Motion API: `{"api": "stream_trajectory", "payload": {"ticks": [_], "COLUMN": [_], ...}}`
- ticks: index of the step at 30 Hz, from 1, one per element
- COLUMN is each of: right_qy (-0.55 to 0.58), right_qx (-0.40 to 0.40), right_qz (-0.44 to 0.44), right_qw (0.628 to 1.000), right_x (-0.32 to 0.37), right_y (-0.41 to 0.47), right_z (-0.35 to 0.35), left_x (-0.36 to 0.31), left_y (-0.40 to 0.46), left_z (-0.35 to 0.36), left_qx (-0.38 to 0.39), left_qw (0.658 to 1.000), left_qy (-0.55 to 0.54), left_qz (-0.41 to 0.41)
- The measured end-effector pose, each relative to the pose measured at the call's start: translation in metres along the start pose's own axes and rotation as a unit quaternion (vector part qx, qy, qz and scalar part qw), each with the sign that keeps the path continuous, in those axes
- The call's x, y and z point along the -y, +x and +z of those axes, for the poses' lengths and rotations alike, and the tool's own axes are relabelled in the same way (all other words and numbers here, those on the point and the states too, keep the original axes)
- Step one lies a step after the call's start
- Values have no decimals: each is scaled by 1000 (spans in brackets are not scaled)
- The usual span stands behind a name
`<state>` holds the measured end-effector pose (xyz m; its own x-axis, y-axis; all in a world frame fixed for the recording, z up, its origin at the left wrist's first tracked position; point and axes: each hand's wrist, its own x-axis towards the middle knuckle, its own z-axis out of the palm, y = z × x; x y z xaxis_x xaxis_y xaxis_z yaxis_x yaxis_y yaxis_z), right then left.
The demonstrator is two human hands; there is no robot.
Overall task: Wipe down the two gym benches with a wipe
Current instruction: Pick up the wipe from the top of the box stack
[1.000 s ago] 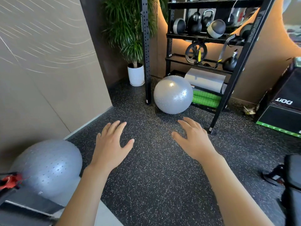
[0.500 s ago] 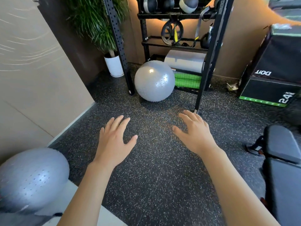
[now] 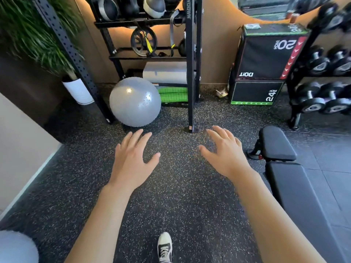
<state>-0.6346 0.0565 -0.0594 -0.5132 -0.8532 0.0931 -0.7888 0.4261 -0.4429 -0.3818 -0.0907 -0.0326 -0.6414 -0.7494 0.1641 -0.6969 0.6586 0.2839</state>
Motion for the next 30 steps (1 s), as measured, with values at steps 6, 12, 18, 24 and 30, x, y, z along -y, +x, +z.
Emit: {"api": "stream_trajectory", "payload": {"ticks": [6,12,18,24,30], "right_qy": [-14,-33,-50,-63,-66], "right_qx": [-28,-49,-66,-60,-64], "right_qz": [60,104,139,149,153], "right_qw": [998,993,987,985,984], "right_x": [-4,17,32,27,-5], "right_y": [47,102,144,172,203], "right_z": [4,6,7,5,-5], "left_x": [14,43,63,64,38], "left_y": [79,160,223,264,304], "left_z": [15,13,13,22,39], "left_qx": [10,21,28,28,36], "left_qw": [998,994,989,986,984], "left_qy": [-16,-31,-45,-64,-61], "left_qz": [55,104,141,151,162]}}
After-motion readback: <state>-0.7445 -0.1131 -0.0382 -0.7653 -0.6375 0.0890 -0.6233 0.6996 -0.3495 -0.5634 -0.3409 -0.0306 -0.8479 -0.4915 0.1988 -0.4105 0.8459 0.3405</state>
